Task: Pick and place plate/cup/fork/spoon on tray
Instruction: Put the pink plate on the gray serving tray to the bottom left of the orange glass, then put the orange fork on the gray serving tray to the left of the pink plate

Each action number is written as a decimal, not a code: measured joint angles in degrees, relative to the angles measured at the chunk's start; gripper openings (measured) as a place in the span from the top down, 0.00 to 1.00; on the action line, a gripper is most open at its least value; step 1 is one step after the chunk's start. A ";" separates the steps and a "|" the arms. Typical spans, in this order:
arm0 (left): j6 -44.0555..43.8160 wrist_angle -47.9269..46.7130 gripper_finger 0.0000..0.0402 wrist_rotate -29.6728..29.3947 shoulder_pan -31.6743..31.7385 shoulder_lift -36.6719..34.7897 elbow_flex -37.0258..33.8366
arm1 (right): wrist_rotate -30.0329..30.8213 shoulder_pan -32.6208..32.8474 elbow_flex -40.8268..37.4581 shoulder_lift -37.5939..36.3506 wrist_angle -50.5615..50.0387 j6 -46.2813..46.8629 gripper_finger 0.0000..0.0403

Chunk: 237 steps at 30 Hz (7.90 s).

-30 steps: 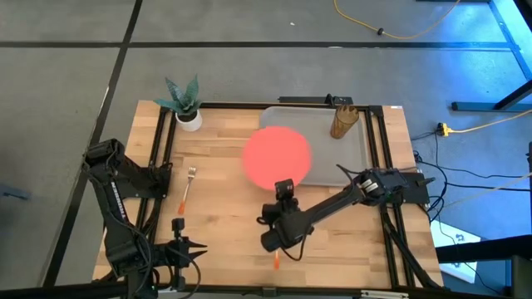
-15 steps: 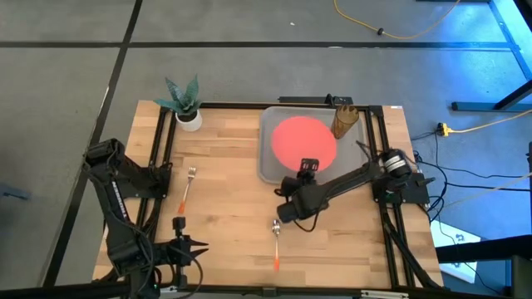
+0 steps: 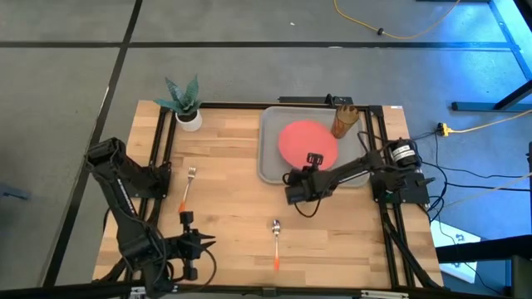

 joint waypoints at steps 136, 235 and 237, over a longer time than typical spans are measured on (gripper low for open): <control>-15.38 -10.45 0.89 8.84 12.10 0.00 0.00 | -27.55 -23.09 15.35 8.72 15.82 -28.07 0.99; -17.34 -9.54 0.83 49.08 51.05 0.00 -32.99 | -24.11 21.80 20.33 -14.38 7.64 -26.86 0.98; -17.10 -8.81 0.83 48.80 51.05 -0.02 -33.45 | -24.11 21.80 20.33 -14.38 7.63 -26.86 0.98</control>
